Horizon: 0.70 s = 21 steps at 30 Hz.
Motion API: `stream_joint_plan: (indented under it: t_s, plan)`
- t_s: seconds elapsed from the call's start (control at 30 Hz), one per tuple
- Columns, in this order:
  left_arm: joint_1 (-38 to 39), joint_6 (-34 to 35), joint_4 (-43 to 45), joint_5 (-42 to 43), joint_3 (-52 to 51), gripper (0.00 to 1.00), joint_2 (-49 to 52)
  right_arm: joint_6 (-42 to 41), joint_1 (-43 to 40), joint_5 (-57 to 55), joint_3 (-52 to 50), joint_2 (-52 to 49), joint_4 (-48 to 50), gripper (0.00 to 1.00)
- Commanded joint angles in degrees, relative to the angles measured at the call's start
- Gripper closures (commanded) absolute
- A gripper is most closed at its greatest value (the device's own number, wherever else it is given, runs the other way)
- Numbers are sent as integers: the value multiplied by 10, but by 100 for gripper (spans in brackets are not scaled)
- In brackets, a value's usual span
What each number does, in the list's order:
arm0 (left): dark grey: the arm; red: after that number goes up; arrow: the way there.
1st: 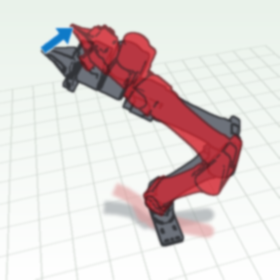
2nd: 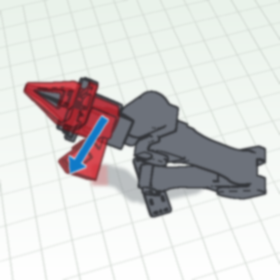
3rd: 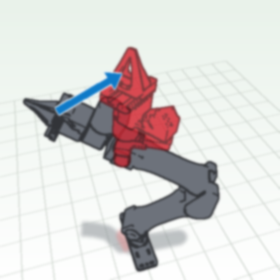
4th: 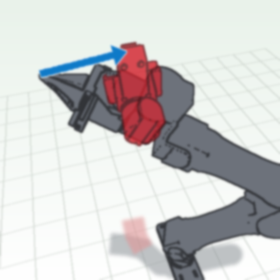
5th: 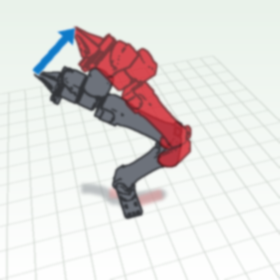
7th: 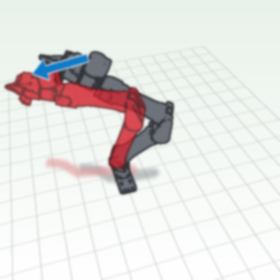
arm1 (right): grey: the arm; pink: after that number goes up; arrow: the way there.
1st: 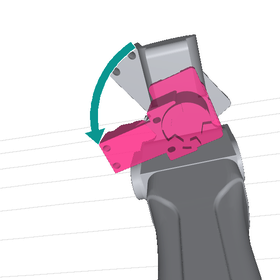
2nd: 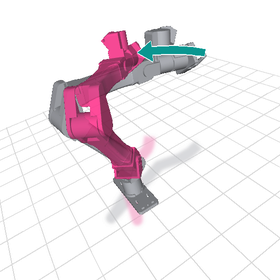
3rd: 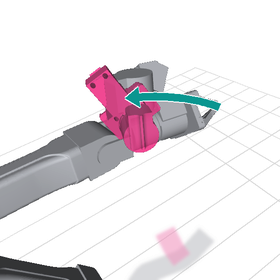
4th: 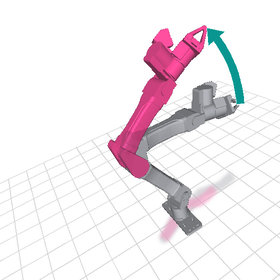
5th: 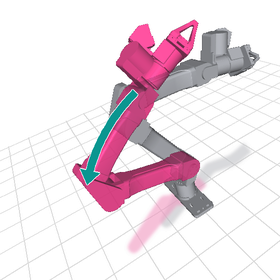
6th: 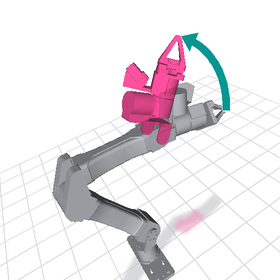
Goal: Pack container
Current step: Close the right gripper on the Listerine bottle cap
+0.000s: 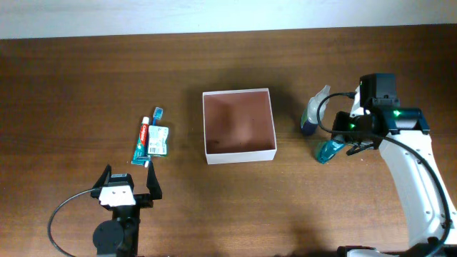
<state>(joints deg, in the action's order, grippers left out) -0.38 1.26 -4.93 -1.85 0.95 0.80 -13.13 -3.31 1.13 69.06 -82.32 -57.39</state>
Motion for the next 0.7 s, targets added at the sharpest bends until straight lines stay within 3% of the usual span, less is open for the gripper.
stream_joint_plan:
  t_s: [0.0,0.1,0.3,0.67]
  plan:
    - [2,-9,2,8,-4,1,-5,-1,3,-1,9,-8,2,55]
    - [2,-9,2,8,-4,1,-5,-1,3,-1,9,-8,1,56]
    - [2,-9,2,8,-4,1,-5,-1,3,-1,9,-8,-1,77]
    - [2,-9,2,8,-4,1,-5,0,3,-1,11,-8,-3,77]
